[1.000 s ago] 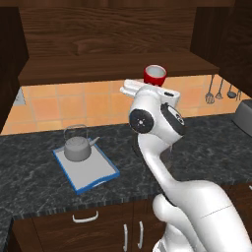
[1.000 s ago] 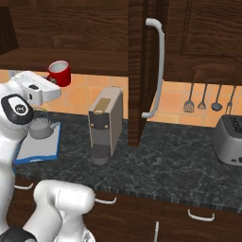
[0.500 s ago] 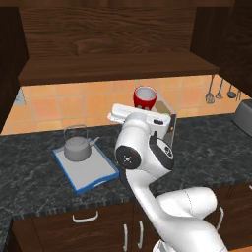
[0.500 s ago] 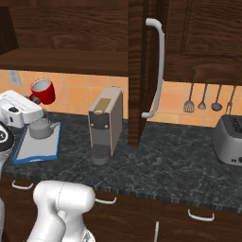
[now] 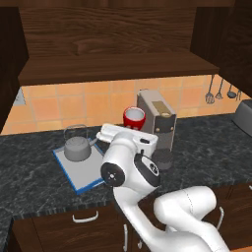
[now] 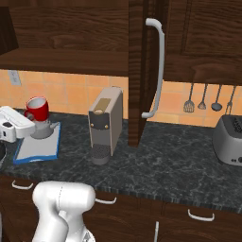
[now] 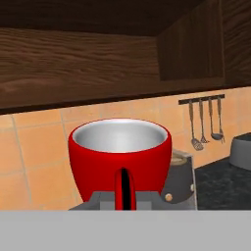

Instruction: Pick the kettle from the counter and place it on the tray. Then pick the mug from the cabinet and place it on the tray. Then close the cabinet doors.

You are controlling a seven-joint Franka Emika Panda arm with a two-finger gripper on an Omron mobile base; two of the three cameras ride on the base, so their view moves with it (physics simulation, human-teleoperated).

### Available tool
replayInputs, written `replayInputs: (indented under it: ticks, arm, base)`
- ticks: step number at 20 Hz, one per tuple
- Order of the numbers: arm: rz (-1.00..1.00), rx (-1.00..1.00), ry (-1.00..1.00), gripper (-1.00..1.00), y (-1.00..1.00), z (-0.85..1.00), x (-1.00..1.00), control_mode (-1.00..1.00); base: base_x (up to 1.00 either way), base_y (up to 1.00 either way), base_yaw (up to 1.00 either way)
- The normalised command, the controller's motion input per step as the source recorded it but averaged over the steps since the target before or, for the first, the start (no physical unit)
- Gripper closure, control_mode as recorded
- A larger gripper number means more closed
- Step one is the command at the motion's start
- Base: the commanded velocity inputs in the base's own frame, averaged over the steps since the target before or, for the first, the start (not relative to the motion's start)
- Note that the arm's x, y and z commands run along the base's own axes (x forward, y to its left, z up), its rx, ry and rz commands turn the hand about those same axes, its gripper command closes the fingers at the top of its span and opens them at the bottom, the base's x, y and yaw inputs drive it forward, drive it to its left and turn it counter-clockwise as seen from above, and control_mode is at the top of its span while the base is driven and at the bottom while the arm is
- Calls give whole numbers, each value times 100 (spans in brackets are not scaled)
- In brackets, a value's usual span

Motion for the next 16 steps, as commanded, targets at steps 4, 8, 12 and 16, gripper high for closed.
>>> replayInputs:
  ticks: [4, 8, 12, 16]
  arm:
    - [-10, 9, 5, 100, 58, -54, 0, -100]
    - [-14, 8, 5, 100, 63, -51, -1, -100]
    - [-15, 2, 1, 100, 53, -41, 0, -100]
    - [-11, 1, 0, 100, 29, -29, 1, -100]
  base:
    - [0, 0, 0]
    - [0, 0, 0]
    - [0, 0, 0]
    - [0, 0, 0]
